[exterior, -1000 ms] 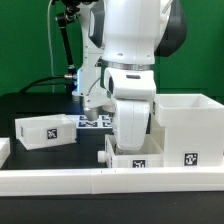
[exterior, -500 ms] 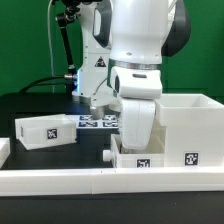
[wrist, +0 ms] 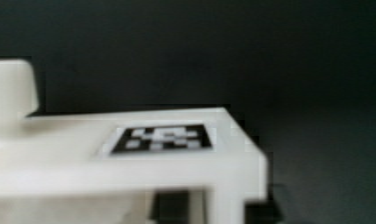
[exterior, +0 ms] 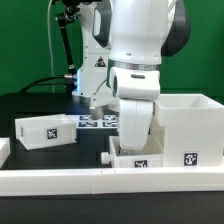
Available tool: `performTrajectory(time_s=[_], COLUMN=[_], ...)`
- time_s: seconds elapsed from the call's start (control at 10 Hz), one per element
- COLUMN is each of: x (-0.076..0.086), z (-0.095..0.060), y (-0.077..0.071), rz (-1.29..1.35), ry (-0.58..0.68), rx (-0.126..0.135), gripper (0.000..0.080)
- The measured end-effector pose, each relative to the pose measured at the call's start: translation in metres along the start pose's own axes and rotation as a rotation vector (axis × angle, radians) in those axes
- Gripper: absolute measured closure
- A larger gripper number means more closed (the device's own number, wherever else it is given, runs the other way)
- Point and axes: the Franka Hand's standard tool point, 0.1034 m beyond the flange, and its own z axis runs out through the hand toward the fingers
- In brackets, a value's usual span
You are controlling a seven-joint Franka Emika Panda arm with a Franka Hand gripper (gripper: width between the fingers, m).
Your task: Assemble drawer
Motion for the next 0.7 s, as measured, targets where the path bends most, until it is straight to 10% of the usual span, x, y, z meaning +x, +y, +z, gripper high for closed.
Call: performTrajectory(time_s=[0.4,0.7], x=[0.003,-0.015], z=[-0.017,-0.039], y=[0.005,0.011], rz=[0.024,0.009], ry=[0.001,-0.008], rx=[-0.009,-0.003], gripper=[0.0209,0.0153])
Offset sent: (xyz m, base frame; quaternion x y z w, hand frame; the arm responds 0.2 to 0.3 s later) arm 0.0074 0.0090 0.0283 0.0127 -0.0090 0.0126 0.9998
